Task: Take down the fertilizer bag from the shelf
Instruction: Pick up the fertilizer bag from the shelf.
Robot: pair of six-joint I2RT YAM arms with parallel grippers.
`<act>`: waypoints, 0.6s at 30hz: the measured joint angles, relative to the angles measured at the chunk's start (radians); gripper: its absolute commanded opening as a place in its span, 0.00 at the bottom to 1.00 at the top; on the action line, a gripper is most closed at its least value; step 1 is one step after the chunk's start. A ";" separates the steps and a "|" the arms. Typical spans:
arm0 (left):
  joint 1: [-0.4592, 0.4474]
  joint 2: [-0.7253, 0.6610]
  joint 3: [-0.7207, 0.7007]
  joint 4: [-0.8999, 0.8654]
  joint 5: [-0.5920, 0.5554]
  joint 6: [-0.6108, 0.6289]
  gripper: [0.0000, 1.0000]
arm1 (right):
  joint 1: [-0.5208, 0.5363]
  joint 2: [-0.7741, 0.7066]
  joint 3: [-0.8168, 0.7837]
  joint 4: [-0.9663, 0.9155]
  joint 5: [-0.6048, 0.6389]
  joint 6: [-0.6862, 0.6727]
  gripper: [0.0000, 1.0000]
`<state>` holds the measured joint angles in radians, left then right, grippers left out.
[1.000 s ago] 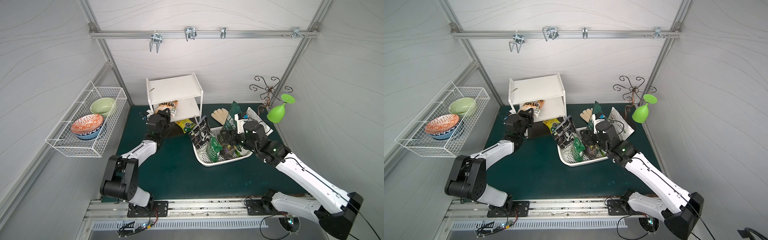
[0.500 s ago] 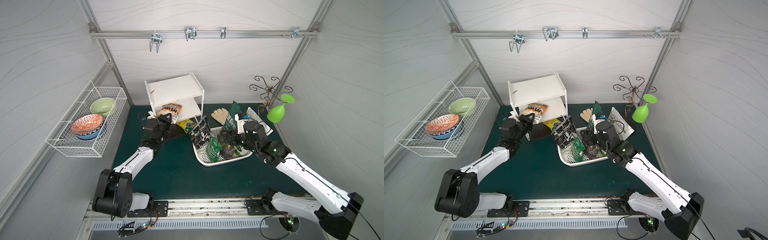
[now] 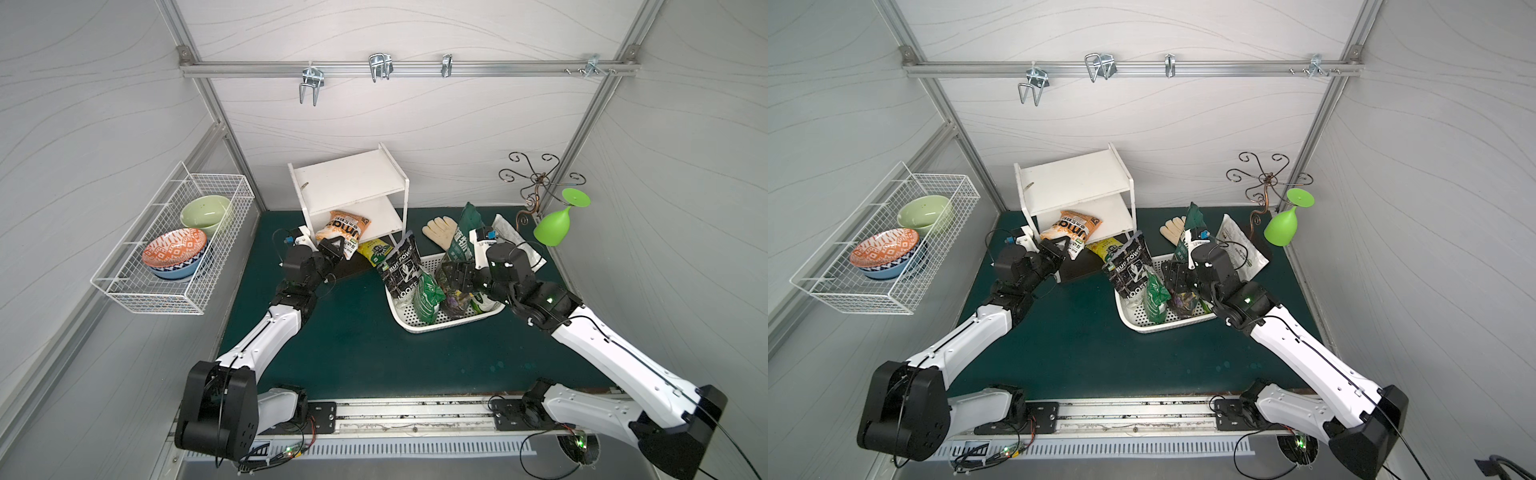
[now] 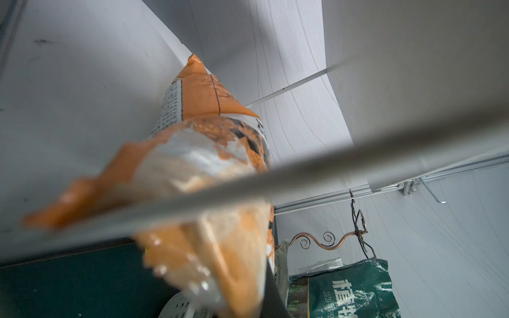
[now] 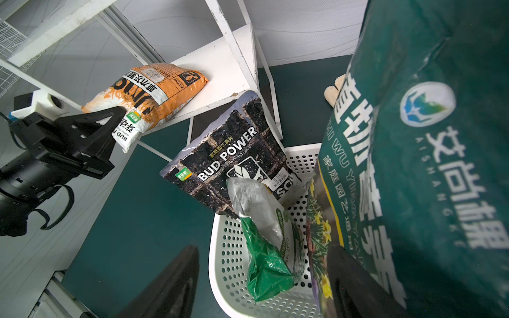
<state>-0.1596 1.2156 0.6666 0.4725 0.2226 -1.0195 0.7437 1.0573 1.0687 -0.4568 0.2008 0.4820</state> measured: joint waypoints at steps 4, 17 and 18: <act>-0.020 -0.011 -0.021 0.007 0.000 0.022 0.00 | 0.000 0.000 0.002 -0.003 0.000 0.000 0.77; -0.064 -0.150 -0.084 -0.079 0.015 0.127 0.00 | 0.000 0.001 0.008 -0.016 0.000 -0.001 0.77; -0.064 -0.167 -0.090 -0.090 0.013 0.133 0.00 | 0.000 0.001 0.008 -0.018 0.000 -0.001 0.77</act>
<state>-0.2237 1.0481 0.5762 0.3824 0.2359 -0.8867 0.7437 1.0580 1.0763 -0.4744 0.2005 0.4808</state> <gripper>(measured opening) 0.058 0.767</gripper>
